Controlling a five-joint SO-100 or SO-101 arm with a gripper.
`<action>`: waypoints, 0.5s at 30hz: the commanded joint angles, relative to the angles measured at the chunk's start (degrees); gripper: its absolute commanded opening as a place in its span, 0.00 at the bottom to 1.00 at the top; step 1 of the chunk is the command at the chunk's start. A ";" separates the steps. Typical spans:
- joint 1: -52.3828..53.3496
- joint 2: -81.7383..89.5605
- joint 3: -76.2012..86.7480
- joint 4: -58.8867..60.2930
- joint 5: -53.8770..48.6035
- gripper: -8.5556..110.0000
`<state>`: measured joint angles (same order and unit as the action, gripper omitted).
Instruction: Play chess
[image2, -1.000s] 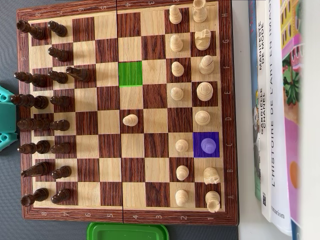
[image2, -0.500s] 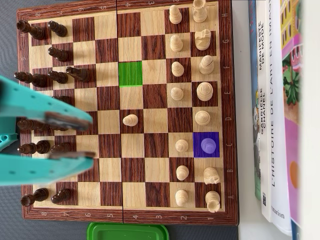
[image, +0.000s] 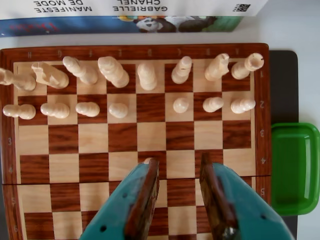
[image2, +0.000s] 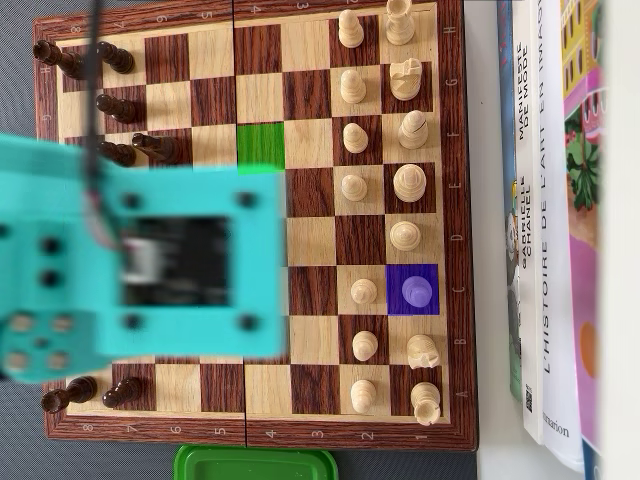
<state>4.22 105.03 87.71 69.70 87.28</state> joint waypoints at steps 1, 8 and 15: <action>0.53 -5.27 -7.65 0.18 0.44 0.19; 0.88 -16.00 -15.73 0.18 0.44 0.19; 1.76 -25.75 -22.41 0.26 0.00 0.19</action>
<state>4.83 80.51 69.87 69.87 87.45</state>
